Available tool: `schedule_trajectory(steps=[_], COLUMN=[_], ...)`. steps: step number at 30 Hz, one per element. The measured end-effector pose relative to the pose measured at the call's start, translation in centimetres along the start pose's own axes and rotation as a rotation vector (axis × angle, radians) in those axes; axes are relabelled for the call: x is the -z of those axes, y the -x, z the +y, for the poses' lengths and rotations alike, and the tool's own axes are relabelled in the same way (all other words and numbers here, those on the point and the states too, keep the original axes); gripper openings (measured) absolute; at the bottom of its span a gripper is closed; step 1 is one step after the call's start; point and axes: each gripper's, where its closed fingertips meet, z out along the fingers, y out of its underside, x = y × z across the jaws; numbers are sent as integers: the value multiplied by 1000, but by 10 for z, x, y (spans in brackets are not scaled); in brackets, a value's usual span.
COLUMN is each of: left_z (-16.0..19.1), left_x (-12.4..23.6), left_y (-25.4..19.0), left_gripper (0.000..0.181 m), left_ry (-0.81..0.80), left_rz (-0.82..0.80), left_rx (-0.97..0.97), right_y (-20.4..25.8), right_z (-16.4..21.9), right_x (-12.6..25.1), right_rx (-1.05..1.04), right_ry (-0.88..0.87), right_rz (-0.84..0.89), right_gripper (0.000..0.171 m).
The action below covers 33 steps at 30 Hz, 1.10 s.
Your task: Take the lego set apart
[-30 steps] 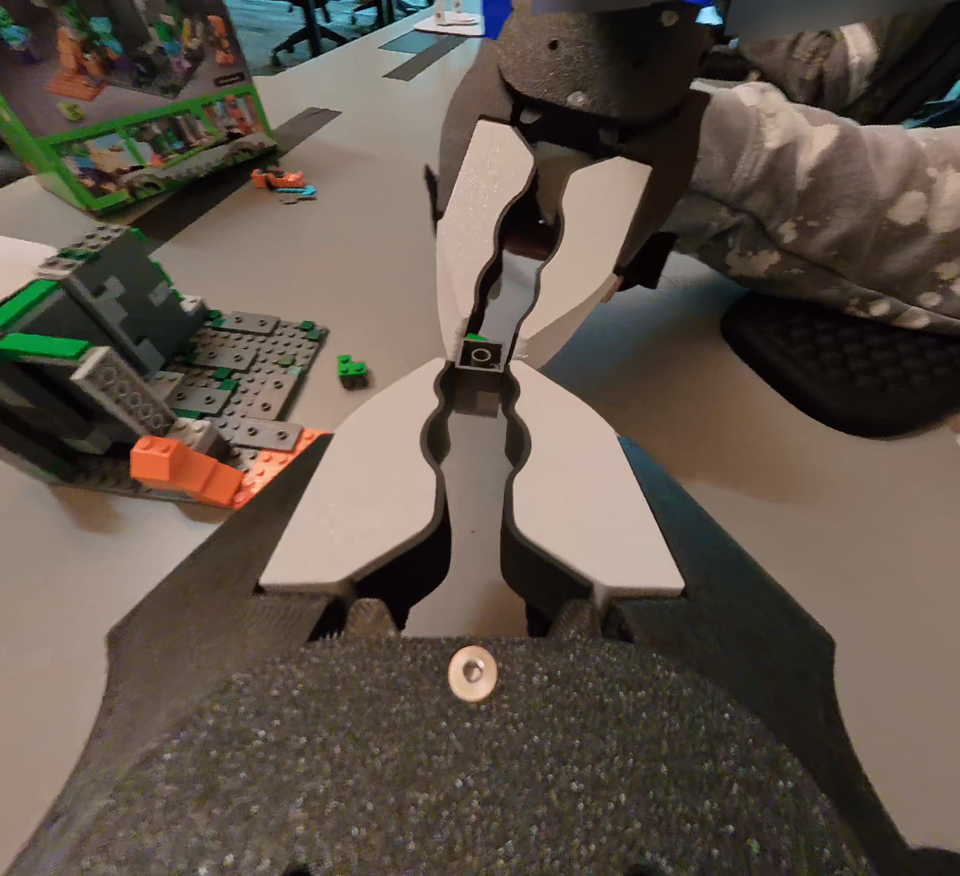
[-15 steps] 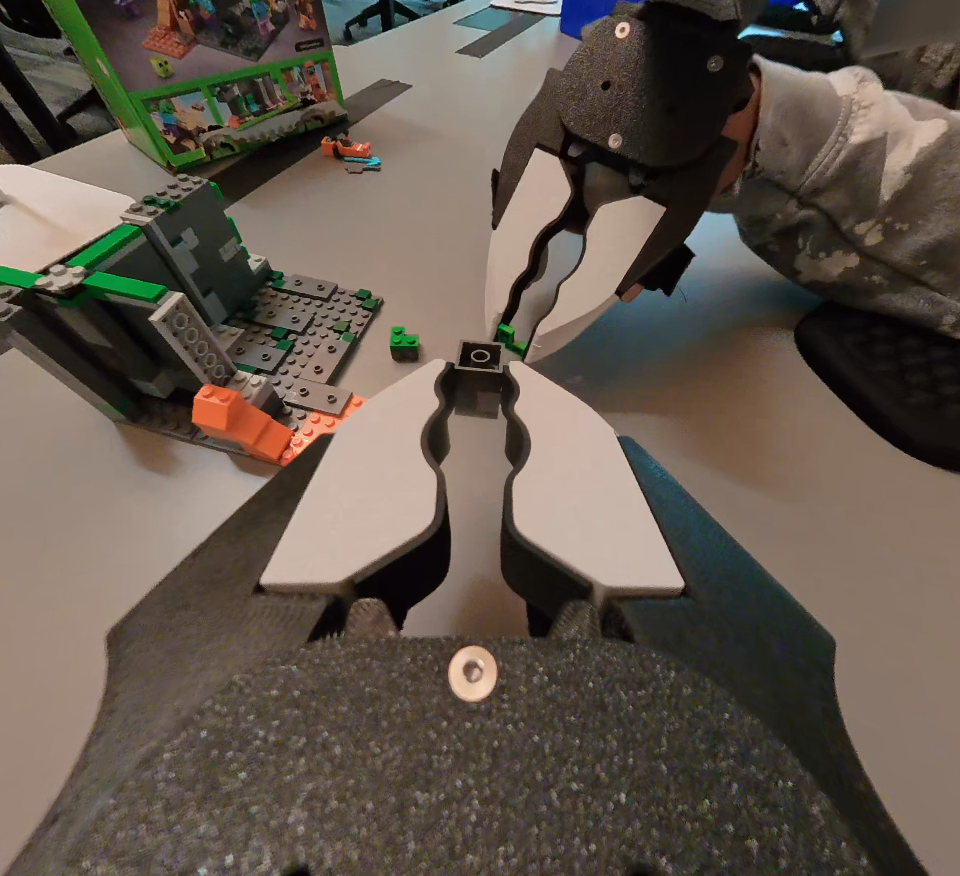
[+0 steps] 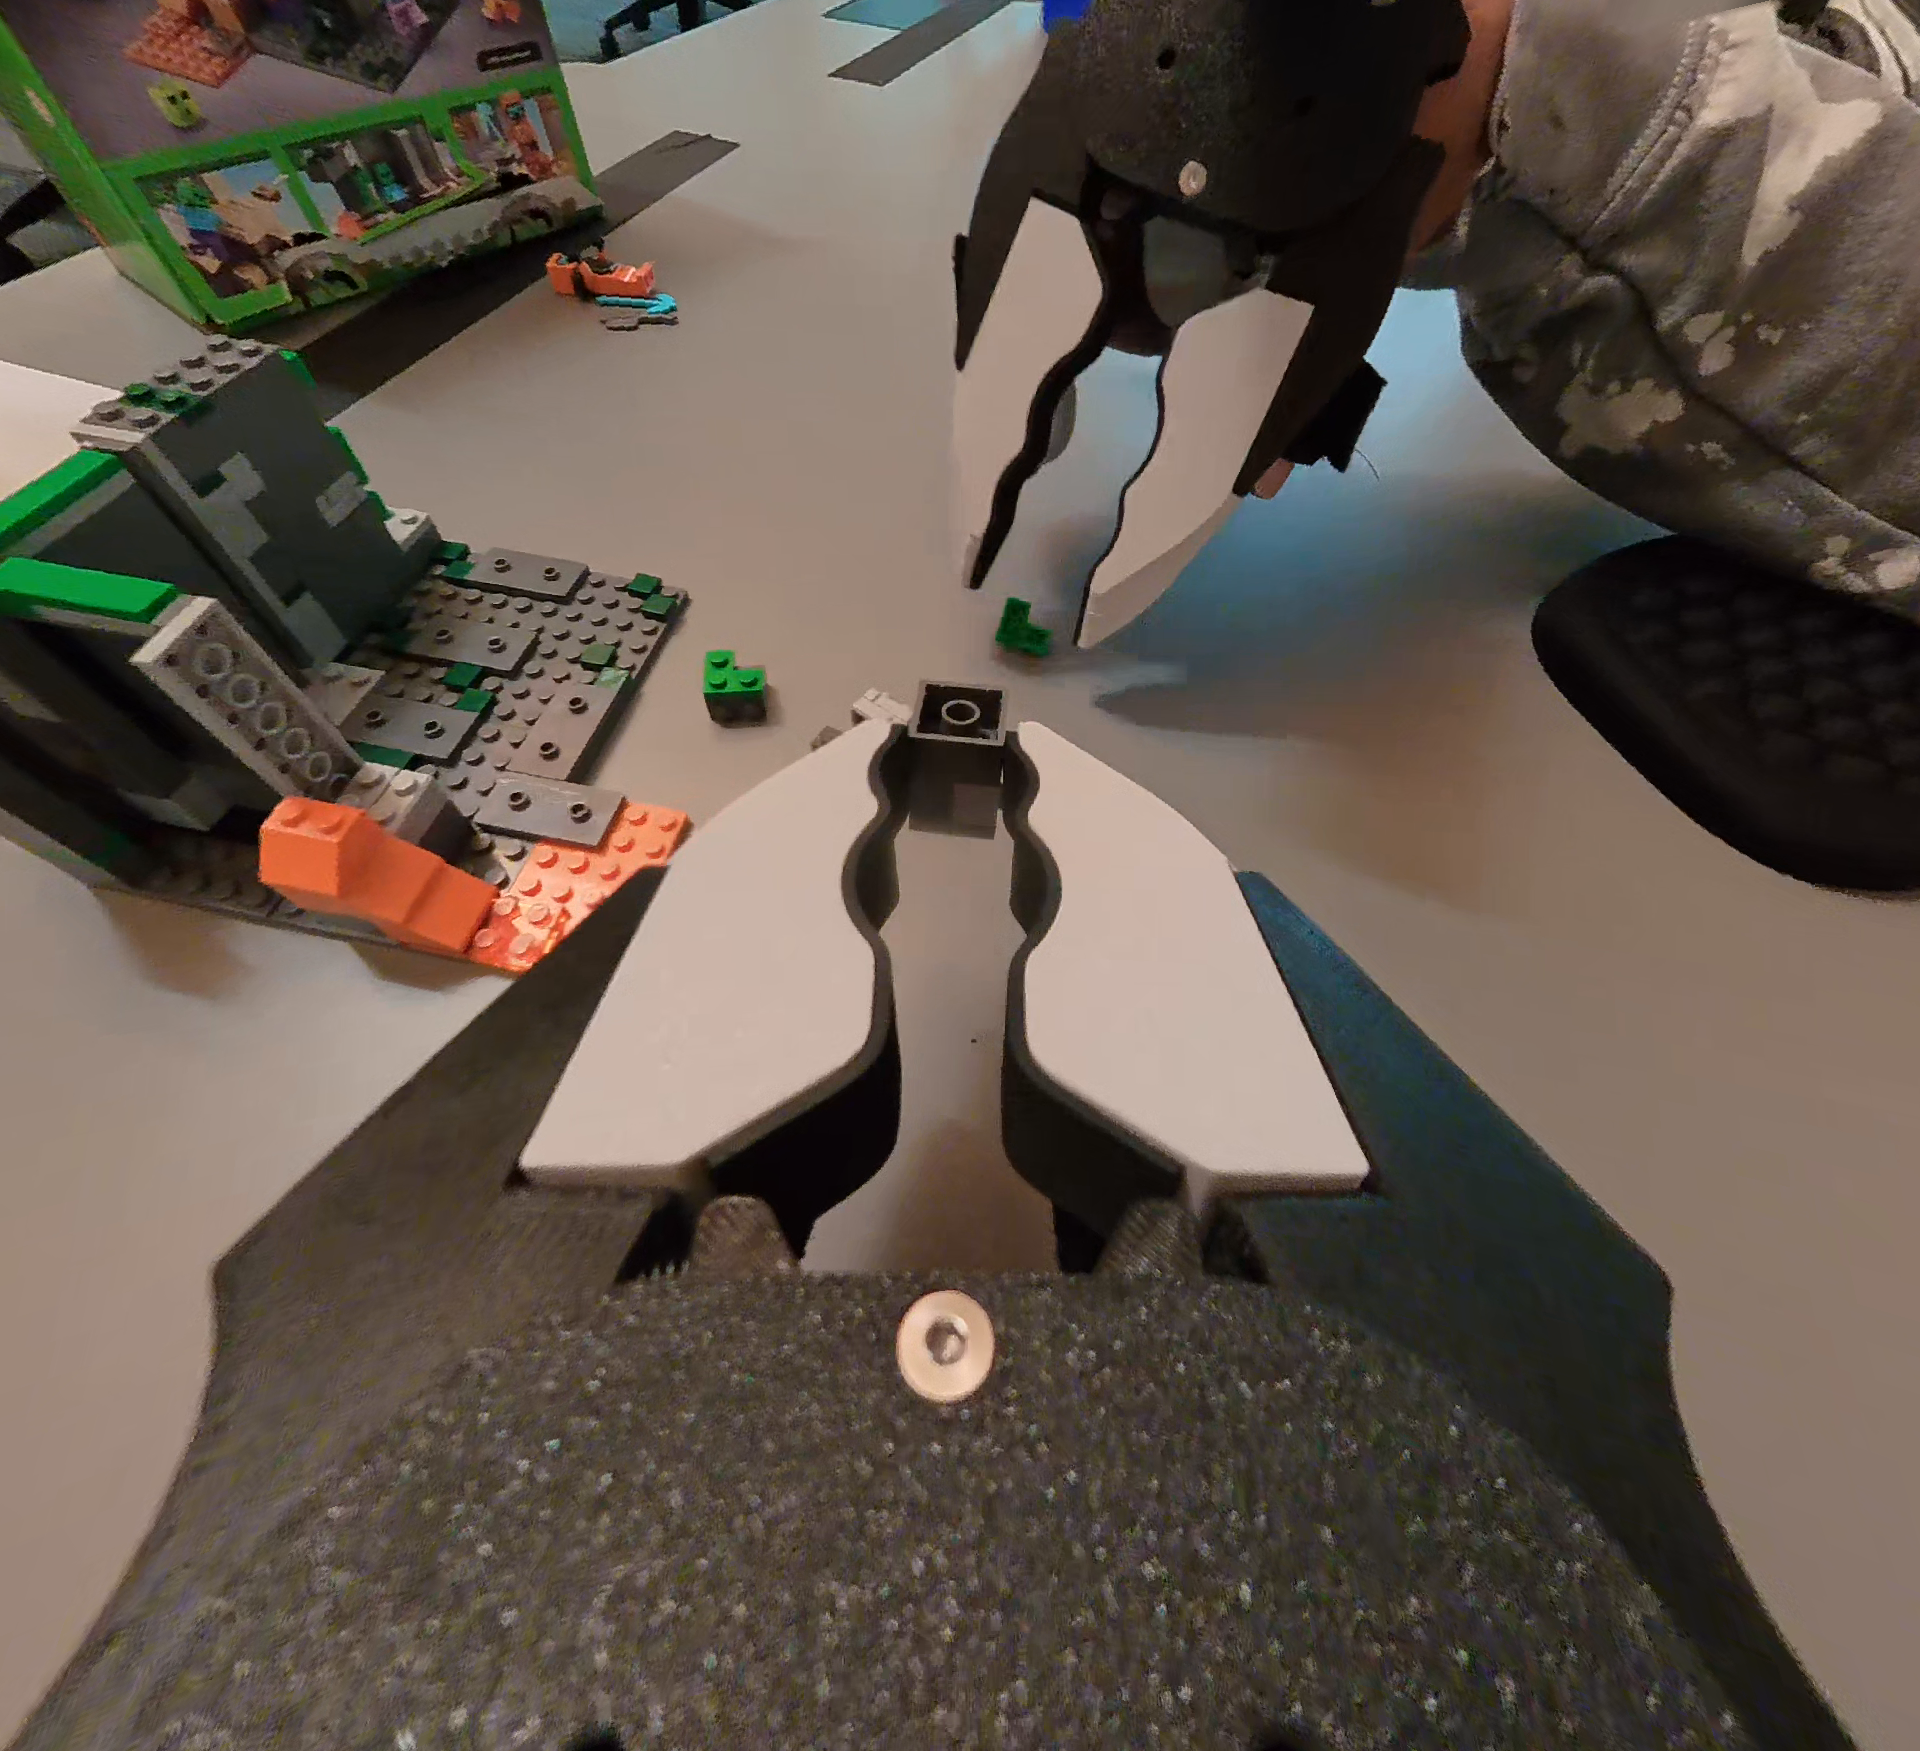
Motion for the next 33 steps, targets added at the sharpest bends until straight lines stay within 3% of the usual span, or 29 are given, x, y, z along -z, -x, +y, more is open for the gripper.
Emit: schedule_trajectory(steps=[8, 17, 28, 31, 33], left_z=[-8, 3, -1, -10, -13], left_x=[0, -4, -1, 2, 4], left_y=[-19, -36, -41, -36, -34], left_gripper=[17, 17, 18, 40, 42], left_ry=[-46, 23, -18, -74, -98], left_rz=[97, 165, 196, 181, 186], left_rx=[-16, -86, -104, -67, -46], right_y=[31, 52, 56, 45, 39], right_z=[-75, -81, -81, -85, -90], right_x=[32, 13, 18, 31, 42], right_rx=[81, 81, 67, 33, -1], right_ry=[-413, -415, -447, -526, -613], right_rz=[-115, -237, -306, -286, -304], right_gripper=[27, 25, 16, 16, 16])
